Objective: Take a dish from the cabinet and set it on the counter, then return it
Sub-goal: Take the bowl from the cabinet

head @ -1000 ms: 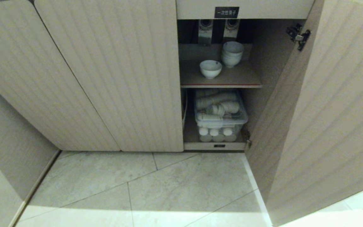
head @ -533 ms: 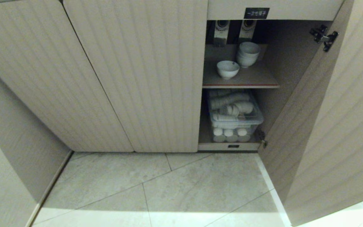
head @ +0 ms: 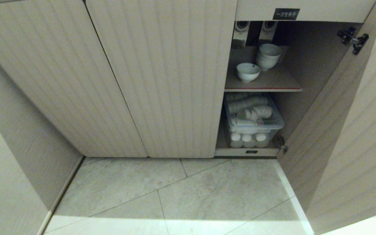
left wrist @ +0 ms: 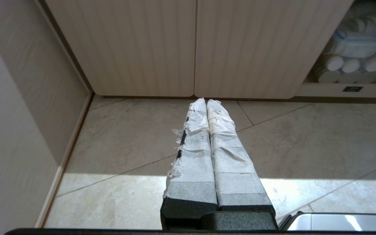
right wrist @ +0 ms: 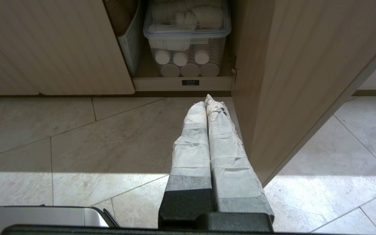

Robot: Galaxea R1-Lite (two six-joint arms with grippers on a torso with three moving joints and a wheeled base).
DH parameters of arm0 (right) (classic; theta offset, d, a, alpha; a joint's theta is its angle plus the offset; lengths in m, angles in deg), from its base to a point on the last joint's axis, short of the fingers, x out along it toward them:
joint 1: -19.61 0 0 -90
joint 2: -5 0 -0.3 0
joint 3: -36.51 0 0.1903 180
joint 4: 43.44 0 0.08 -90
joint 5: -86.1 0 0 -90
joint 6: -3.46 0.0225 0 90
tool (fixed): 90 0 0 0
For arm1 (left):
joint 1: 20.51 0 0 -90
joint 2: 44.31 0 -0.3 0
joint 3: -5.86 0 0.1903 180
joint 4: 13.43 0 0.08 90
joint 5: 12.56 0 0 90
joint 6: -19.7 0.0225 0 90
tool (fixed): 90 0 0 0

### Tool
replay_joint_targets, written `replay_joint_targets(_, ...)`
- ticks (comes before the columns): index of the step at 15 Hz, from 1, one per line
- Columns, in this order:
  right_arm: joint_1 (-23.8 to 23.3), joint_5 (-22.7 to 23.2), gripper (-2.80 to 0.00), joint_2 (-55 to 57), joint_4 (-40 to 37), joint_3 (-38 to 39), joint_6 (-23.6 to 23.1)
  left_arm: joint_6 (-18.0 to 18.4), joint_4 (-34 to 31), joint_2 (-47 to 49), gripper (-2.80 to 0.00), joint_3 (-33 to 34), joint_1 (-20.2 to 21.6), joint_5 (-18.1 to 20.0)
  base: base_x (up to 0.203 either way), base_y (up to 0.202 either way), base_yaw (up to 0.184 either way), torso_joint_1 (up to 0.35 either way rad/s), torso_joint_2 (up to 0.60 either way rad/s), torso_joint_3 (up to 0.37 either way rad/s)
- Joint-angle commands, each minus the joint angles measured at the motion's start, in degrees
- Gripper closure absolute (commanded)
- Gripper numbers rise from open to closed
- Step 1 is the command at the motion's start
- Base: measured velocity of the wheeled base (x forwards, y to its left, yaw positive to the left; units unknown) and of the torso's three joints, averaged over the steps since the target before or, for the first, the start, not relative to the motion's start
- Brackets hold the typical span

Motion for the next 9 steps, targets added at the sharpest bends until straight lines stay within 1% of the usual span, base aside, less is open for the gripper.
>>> replay_joint_targets(1,-0.1,0.0,0.0,0.1,0.0,0.0,0.1,0.0,0.0,0.0,0.0,0.0,0.0,0.0,0.0,0.0,0.0,0.0,0.0,0.0)
replay_joint_targets(9,-0.1,0.0,0.0,0.1,0.0,0.0,0.0,0.0,0.0,0.0,0.0,0.0,0.0,0.0,0.0,0.0,0.0,0.0,0.0,0.0)
